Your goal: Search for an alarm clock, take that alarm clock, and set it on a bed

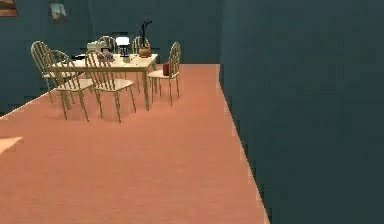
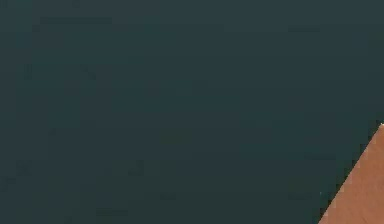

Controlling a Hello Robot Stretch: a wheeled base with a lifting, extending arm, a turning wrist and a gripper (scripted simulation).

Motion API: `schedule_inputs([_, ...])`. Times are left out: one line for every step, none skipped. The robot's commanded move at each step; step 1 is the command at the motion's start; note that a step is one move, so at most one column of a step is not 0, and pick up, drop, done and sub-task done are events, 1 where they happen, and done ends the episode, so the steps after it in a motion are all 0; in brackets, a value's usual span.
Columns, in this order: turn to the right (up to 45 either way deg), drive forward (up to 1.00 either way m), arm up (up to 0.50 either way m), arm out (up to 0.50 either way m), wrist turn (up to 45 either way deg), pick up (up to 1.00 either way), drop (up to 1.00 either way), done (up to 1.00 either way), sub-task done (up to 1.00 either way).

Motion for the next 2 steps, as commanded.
schedule_inputs([0.0,1.00,0.00,0.00,0.0,0.00,0.00,0.00,0.00])
schedule_inputs([0.0,1.00,0.00,0.00,0.0,0.00,0.00,0.00,0.00])
